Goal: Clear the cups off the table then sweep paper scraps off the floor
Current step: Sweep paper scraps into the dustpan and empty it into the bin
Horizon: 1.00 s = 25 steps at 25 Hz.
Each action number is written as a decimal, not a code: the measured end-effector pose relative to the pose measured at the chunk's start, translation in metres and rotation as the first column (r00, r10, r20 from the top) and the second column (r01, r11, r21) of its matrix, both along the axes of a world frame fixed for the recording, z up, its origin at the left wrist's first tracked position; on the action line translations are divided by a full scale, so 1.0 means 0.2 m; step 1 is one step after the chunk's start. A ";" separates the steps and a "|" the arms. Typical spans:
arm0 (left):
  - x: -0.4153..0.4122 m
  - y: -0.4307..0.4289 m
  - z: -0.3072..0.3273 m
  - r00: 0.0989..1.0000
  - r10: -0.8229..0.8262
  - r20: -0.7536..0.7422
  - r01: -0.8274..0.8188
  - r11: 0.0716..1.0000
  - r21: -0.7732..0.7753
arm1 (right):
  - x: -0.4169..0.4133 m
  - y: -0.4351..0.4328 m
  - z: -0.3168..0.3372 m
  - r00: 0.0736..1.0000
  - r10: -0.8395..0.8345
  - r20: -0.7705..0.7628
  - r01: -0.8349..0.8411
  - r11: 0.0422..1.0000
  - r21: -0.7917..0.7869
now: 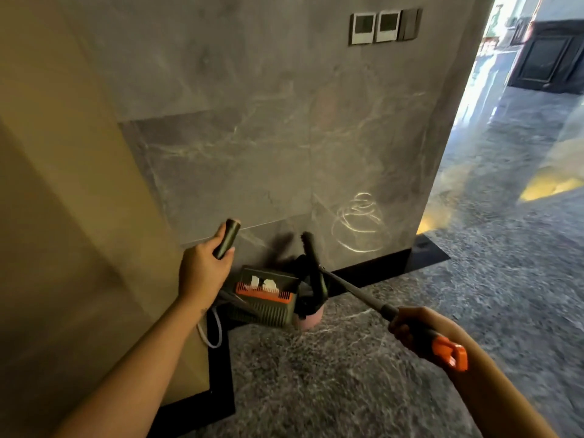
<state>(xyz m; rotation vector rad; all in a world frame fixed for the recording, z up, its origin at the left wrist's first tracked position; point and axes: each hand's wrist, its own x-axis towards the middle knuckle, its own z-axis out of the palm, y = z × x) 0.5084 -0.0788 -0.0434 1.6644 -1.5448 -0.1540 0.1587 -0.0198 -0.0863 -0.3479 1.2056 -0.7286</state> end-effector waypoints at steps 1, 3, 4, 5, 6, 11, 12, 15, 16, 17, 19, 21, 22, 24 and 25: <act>-0.06 -0.09 0.01 0.998 -0.034 0.057 0.033 0.999 0.018 | -0.01 -0.07 -0.03 1.000 -0.004 -0.028 0.003 1.000 -0.020; -0.20 -0.23 -0.03 0.965 -0.128 0.227 0.108 0.989 0.102 | -0.04 -0.21 -0.10 0.997 -0.038 -0.074 0.033 0.997 -0.063; -0.28 -0.27 -0.06 0.926 -0.208 0.314 0.165 0.973 0.159 | -0.05 -0.24 -0.17 0.994 -0.024 -0.105 0.014 0.996 -0.092; -0.35 -0.30 -0.10 0.878 -0.296 0.375 0.231 0.950 0.210 | -0.06 -0.26 -0.24 0.991 -0.003 -0.133 -0.011 0.995 -0.104; -0.42 -0.34 -0.14 0.832 -0.369 0.413 0.285 0.925 0.252 | -0.08 -0.28 -0.30 0.992 0.012 -0.126 -0.024 0.995 -0.101; -0.64 -0.46 -0.17 0.714 -0.491 0.499 0.387 0.871 0.304 | -0.26 -0.33 -0.53 0.999 0.033 0.011 -0.033 0.999 0.016; -0.68 -0.45 -0.17 0.674 -0.513 0.531 0.403 0.858 0.318 | -0.30 -0.33 -0.56 0.998 0.055 0.023 -0.056 0.998 0.030; -0.78 -0.37 -0.20 0.518 -0.597 0.613 0.463 0.798 0.386 | -0.43 -0.33 -0.58 0.985 0.174 -0.011 -0.174 0.985 -0.006; -0.81 -0.35 -0.22 0.479 -0.616 0.625 0.475 0.781 0.406 | -0.47 -0.33 -0.57 0.978 0.204 -0.039 -0.205 0.978 -0.028; -0.84 -0.33 -0.23 0.463 -0.623 0.631 0.476 0.775 0.416 | -0.52 -0.33 -0.56 0.974 0.219 -0.060 -0.222 0.974 -0.042; -0.88 -0.33 -0.22 0.478 -0.613 0.630 0.445 0.787 0.428 | -0.61 -0.31 -0.54 0.975 0.214 -0.055 -0.217 0.974 -0.061; -0.90 -0.36 -0.20 0.503 -0.588 0.633 0.421 0.806 0.415 | -0.69 -0.27 -0.52 0.980 0.196 -0.041 -0.199 0.977 -0.081; -0.90 -0.37 -0.19 0.505 -0.575 0.644 0.419 0.816 0.399 | -0.73 -0.25 -0.52 0.981 0.190 -0.040 -0.193 0.977 -0.093; -0.91 -0.39 -0.15 0.507 -0.564 0.652 0.441 0.819 0.366 | -0.79 -0.20 -0.52 0.983 0.177 -0.045 -0.180 0.977 -0.110; -0.91 -0.39 -0.14 0.510 -0.578 0.638 0.447 0.811 0.377 | -0.81 -0.17 -0.53 0.984 0.170 -0.051 -0.175 0.979 -0.107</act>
